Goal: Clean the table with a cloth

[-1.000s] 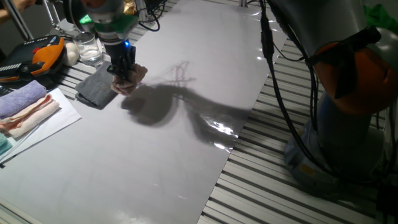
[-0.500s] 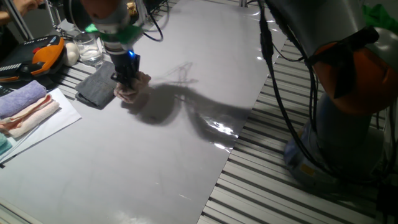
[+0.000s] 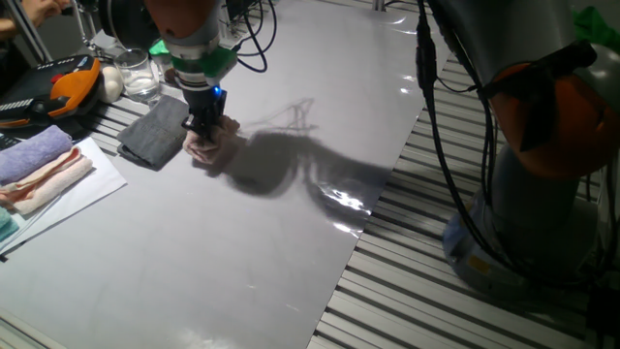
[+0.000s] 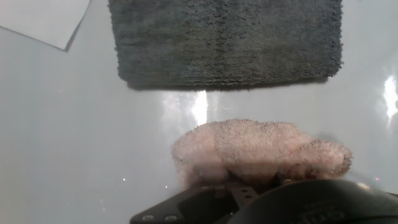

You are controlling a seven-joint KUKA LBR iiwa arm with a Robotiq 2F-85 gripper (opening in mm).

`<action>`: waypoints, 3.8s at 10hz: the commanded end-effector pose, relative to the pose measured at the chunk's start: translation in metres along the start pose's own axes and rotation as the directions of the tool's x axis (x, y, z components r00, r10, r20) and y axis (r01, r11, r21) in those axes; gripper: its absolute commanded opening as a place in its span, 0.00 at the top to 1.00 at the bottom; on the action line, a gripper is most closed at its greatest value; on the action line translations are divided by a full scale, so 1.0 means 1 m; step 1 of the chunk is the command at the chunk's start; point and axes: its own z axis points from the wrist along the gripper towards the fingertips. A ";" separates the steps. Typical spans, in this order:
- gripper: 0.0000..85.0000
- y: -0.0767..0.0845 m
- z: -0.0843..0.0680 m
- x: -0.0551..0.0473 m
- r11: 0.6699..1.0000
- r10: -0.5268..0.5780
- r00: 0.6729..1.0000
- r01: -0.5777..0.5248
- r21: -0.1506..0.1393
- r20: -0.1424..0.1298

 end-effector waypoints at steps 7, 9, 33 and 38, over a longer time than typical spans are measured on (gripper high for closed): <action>1.00 0.003 0.016 -0.002 1.000 0.007 1.000 -0.007 -0.003 0.007; 1.00 0.008 0.019 -0.002 1.000 0.021 1.000 -0.021 -0.007 0.010; 1.00 -0.018 0.027 -0.006 1.000 0.001 0.999 -0.001 0.007 0.032; 1.00 -0.039 0.024 -0.009 1.000 -0.020 0.999 0.020 -0.005 0.027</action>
